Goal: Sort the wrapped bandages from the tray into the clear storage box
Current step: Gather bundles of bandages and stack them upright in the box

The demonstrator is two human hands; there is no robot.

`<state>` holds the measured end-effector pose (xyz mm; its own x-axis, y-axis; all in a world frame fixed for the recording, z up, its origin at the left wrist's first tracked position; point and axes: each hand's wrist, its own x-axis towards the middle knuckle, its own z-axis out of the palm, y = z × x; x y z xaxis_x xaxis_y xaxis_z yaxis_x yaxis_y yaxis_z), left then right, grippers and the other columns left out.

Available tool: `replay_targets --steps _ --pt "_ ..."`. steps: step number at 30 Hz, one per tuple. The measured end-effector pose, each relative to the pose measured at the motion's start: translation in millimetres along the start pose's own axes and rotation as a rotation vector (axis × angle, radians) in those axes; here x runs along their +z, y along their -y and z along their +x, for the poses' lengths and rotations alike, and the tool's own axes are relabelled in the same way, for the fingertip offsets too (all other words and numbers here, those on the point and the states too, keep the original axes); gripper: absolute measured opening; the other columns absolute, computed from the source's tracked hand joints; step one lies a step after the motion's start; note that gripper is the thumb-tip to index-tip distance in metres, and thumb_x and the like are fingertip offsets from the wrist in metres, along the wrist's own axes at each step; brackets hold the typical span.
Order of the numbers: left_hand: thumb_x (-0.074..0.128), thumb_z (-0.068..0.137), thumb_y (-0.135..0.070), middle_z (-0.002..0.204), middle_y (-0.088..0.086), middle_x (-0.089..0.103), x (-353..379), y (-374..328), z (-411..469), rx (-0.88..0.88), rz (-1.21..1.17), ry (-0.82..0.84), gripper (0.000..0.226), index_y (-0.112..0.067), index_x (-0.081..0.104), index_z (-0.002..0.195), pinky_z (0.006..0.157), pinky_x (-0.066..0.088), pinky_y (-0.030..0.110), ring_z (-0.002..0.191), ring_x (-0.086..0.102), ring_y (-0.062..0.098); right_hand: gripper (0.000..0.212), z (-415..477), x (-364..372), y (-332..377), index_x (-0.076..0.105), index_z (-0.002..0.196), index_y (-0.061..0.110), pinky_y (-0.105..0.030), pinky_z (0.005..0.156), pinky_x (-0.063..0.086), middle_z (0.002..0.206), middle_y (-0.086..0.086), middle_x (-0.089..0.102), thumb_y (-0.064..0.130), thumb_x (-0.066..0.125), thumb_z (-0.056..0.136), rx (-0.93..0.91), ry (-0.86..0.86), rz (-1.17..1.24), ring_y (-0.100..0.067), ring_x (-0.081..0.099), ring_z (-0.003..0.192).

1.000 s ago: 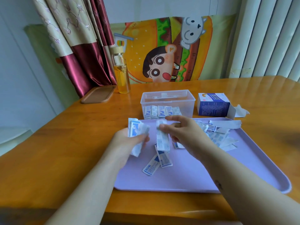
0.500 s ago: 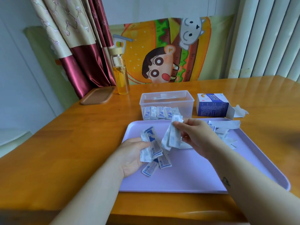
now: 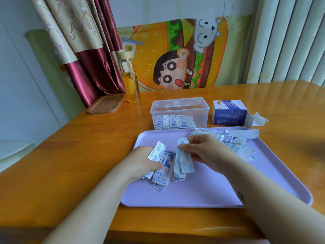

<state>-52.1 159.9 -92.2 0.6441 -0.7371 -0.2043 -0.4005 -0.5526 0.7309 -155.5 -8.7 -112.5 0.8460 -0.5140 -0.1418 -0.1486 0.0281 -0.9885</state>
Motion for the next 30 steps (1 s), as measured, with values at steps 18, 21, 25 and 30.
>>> replay_targets --steps 18,21,25,30 --pt "0.046 0.099 -0.025 0.081 0.004 0.060 -13.5 8.0 -2.8 -0.115 -0.622 -0.192 0.023 -0.007 0.059 0.107 0.044 0.041 0.017 0.060 0.050 0.012 0.008 -9.2 9.8 10.6 0.063 0.082 0.010 -0.022 0.049 0.035 0.062 0.000 0.050 0.013 0.070 0.082 -0.096 -0.042 -0.033 -0.009 0.043 0.052" --pt "0.043 0.099 -0.015 0.086 0.008 0.066 -2.6 -1.7 -7.2 -0.106 -0.874 -0.132 0.021 -0.005 0.062 0.105 0.051 0.047 0.022 0.064 0.056 0.016 0.012 -13.7 18.2 15.9 0.060 0.074 0.010 -0.018 0.045 0.030 0.054 0.002 0.046 0.008 0.065 0.085 -0.060 0.097 0.184 -0.005 0.038 0.046" --pt "0.049 0.095 -0.013 0.084 0.012 0.071 18.2 -12.6 -8.3 -0.041 -1.039 0.030 0.020 -0.007 0.067 0.100 0.052 0.055 0.030 0.064 0.068 0.020 0.013 -17.2 25.5 19.3 0.058 0.075 0.011 -0.020 0.048 0.032 0.059 -0.003 0.050 0.008 0.069 0.082 -0.131 0.083 0.086 -0.005 0.046 0.045" --pt "0.050 0.094 -0.014 0.087 0.013 0.073 31.5 -20.3 -5.6 -0.039 -1.147 0.086 0.020 -0.007 0.067 0.100 0.061 0.057 0.035 0.070 0.071 0.023 0.019 -19.1 17.1 19.5 0.062 0.088 0.012 -0.025 0.047 0.040 0.064 0.004 0.053 0.012 0.076 0.076 -0.274 -0.126 -0.167 -0.005 0.056 0.045"
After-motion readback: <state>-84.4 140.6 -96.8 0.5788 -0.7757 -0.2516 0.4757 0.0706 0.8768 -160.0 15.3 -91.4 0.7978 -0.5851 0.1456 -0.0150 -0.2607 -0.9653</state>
